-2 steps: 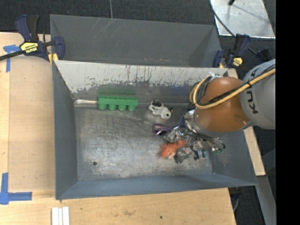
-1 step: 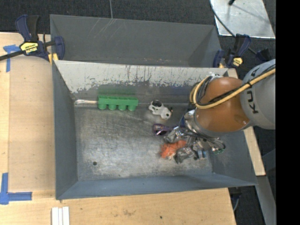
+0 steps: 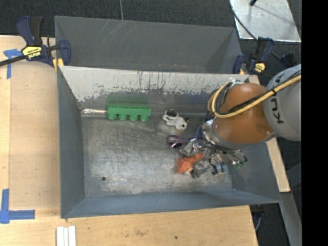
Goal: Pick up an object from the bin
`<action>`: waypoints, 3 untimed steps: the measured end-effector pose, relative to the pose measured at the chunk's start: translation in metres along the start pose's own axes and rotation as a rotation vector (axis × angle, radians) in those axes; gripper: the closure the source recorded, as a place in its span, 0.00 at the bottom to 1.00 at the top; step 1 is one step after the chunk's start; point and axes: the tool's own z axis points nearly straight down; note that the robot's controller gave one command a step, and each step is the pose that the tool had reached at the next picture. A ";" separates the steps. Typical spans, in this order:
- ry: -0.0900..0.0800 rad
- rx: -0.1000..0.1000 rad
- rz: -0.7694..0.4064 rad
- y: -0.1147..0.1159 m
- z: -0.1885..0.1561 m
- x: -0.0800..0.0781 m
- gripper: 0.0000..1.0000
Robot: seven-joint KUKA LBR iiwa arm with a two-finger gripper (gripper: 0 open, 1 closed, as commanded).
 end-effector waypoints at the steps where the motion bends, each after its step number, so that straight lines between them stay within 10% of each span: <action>1: 0.010 -0.003 0.000 0.000 -0.007 0.000 1.00; 3: 0.027 -0.010 0.000 0.000 -0.015 0.002 1.00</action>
Offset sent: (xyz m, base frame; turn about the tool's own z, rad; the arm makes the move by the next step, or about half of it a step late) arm -0.0001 0.0001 0.0221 0.0002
